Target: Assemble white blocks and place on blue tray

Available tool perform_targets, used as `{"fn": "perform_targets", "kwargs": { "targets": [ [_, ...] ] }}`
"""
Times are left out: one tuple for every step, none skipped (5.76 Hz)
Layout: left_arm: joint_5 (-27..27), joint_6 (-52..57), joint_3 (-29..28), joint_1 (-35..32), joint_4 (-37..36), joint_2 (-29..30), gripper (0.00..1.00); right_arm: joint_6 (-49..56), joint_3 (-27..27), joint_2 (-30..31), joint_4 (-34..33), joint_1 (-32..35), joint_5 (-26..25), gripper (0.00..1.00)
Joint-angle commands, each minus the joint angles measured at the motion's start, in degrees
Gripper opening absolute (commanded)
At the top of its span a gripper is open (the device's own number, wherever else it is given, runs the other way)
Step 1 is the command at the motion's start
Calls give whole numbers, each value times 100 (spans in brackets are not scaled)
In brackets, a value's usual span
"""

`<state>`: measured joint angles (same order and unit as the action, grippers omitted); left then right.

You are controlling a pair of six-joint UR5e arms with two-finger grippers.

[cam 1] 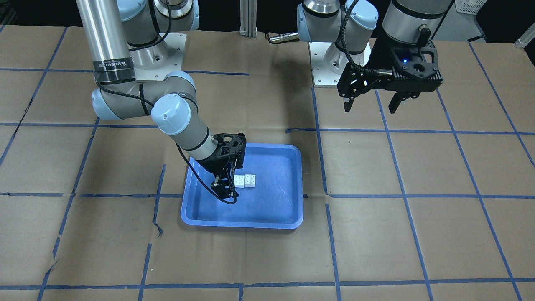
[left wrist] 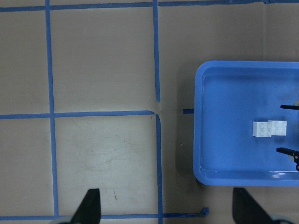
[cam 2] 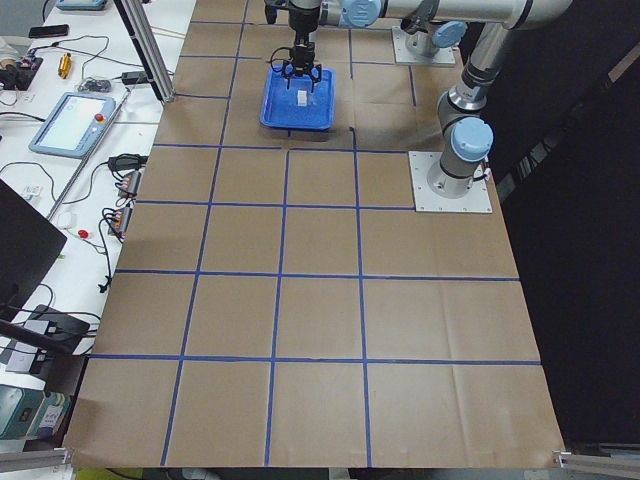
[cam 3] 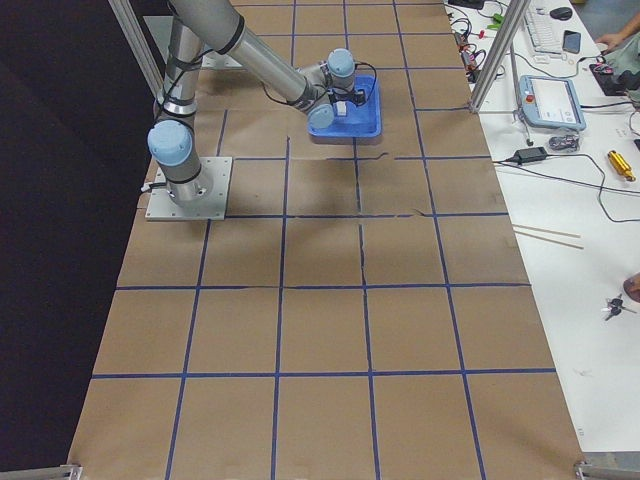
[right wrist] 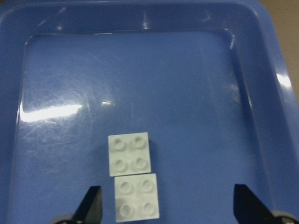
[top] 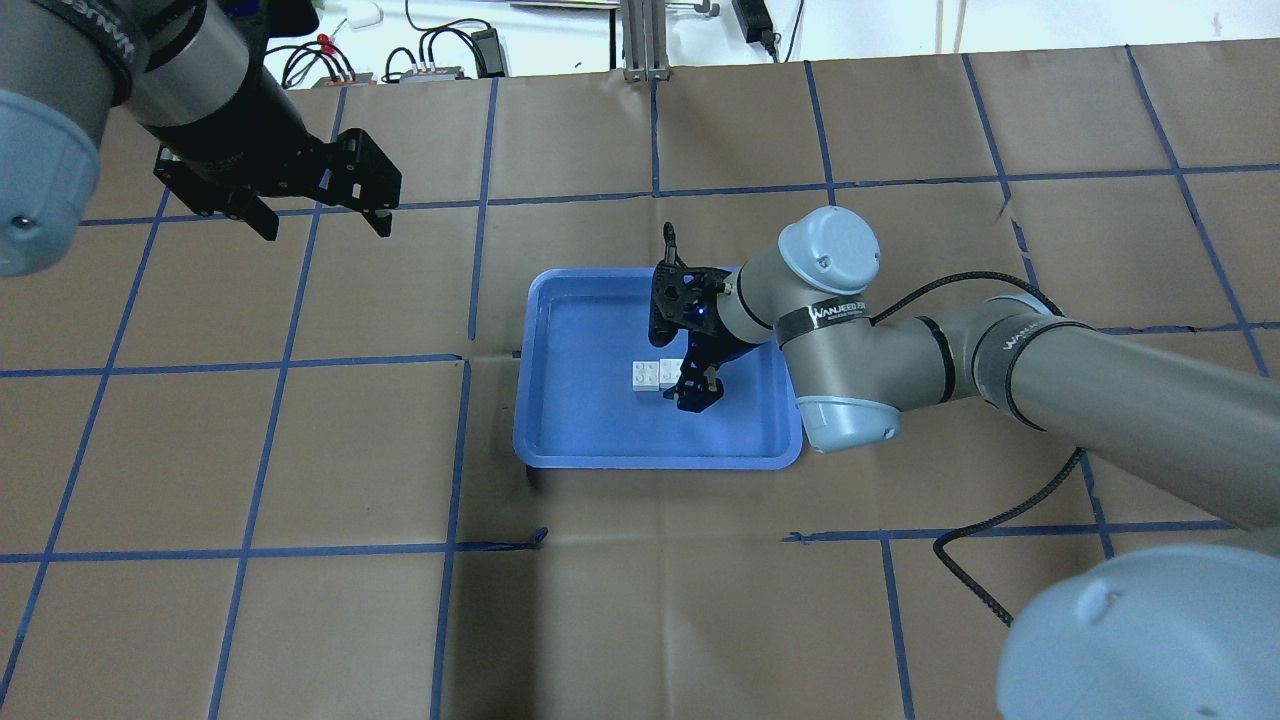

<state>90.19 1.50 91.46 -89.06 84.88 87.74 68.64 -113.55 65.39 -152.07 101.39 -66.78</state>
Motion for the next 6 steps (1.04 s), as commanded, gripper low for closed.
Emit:
{"fn": "perform_targets", "kwargs": {
  "targets": [
    [16,0,-14,12,28,15,99,-447,410,87,525,-48,-256,100],
    [7,0,-14,20,28,24,99,-457,717,253,1190,-136,-266,100],
    [-10,0,-14,20,28,24,99,-457,1085,499,2111,-285,-535,100],
    [-1,0,-23,20,28,32,99,-457,1559,631,2964,-573,-642,100],
    [-10,0,-23,20,28,33,99,-457,2033,737,3782,-907,-844,100],
    [-10,0,-23,20,28,41,99,-518,2430,860,4686,-1145,-1028,100]
  ]
}}
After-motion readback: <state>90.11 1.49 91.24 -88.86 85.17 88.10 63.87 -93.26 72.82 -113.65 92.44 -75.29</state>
